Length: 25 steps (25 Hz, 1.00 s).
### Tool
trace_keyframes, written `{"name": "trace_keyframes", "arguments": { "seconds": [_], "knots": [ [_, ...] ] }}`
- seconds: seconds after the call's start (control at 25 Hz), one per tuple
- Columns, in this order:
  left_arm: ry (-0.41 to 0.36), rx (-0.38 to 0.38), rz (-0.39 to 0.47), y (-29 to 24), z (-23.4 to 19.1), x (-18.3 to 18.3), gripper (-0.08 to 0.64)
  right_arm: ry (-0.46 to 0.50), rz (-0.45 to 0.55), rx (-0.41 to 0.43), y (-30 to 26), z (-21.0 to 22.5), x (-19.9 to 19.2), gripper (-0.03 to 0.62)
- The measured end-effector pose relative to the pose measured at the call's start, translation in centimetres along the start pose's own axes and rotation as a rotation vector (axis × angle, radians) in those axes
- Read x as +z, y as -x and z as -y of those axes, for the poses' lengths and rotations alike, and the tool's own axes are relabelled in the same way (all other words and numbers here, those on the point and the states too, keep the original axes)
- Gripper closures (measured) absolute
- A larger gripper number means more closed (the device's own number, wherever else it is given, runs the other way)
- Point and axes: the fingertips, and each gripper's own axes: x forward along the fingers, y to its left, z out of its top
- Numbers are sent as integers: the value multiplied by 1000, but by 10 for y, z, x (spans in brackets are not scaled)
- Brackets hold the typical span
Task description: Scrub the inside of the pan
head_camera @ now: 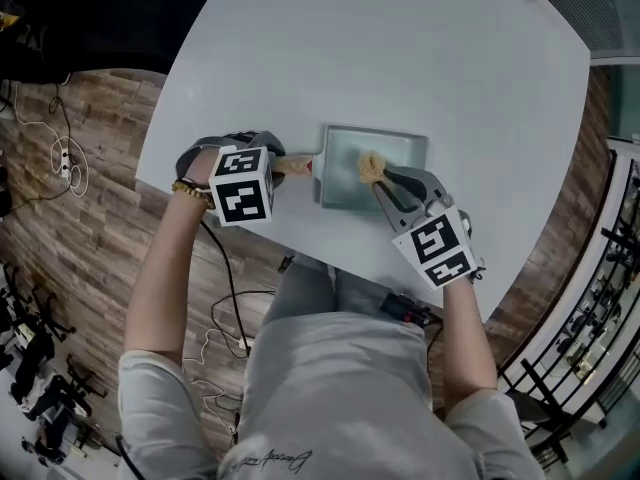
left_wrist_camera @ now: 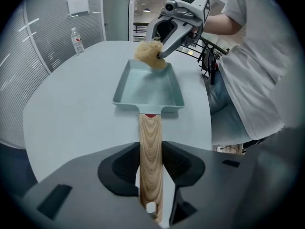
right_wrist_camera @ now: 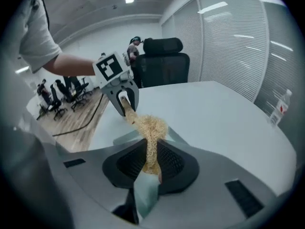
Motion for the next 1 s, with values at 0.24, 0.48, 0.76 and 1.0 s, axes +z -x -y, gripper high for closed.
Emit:
{"name": "trace_keyframes", "arguments": {
  "seconds": [0.24,0.48,0.76,1.0],
  "knots": [
    [70,2,34,1,16,7,410,273,-185,44,-42,3,-3,515],
    [66,9,29,0,16,5,410,480,-318,45,-76,7,-7,515],
    [67,12,29,0,13,6,410,599,-430,81,-98,8,-8,517],
    [113,27,59,0,14,6,411,619,-479,125,-99,1,-15,520]
  ]
}}
